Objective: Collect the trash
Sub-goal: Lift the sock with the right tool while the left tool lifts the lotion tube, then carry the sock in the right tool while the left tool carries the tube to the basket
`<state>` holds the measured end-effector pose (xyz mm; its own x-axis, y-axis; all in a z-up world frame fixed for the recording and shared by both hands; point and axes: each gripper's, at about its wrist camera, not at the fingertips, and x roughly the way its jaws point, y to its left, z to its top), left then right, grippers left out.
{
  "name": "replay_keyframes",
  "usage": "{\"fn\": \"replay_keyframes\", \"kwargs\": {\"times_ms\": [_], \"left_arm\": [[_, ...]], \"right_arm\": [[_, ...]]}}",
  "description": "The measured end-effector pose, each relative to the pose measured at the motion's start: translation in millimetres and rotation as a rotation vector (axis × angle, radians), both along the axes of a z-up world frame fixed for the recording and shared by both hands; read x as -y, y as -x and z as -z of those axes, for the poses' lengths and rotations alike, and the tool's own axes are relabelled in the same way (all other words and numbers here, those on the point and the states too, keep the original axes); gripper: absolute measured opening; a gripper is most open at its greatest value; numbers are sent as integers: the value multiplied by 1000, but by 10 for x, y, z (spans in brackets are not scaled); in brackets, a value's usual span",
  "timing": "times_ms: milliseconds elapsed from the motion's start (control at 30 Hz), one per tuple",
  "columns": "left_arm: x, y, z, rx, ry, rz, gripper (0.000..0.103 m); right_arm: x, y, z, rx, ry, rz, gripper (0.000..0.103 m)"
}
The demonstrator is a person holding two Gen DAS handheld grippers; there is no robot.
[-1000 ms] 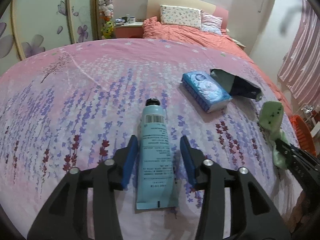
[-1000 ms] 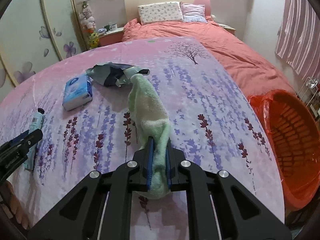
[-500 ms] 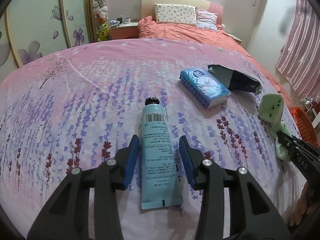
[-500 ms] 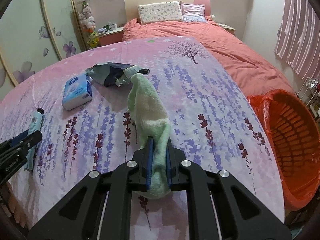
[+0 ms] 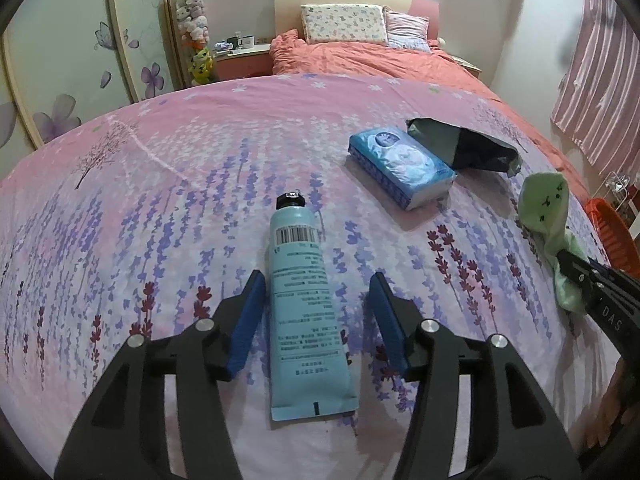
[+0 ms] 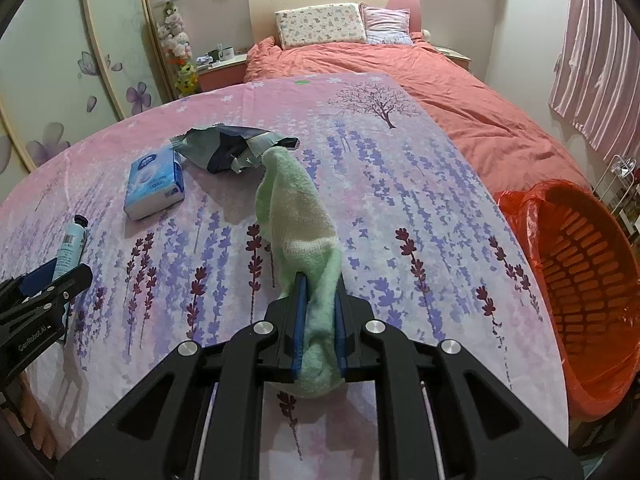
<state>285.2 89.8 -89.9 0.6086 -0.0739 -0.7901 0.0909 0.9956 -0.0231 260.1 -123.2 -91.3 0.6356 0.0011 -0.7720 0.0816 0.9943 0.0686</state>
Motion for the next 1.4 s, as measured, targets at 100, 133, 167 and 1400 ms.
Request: {"fn": "replay_keyframes", "kwargs": {"times_ms": [100, 133, 167, 1400], "left_arm": [[-23, 9, 3, 2, 24, 1, 55], [-54, 17, 2, 3, 37, 2, 55], [-72, 19, 2, 4, 49, 2, 55], [-67, -121, -32, 17, -23, 64, 29]], "right_arm": [[5, 1, -1, 0, -7, 0, 13], [14, 0, 0, 1, -15, 0, 13], [26, -3, 3, 1, -22, 0, 13], [62, 124, -114, 58, -56, -43, 6]]}}
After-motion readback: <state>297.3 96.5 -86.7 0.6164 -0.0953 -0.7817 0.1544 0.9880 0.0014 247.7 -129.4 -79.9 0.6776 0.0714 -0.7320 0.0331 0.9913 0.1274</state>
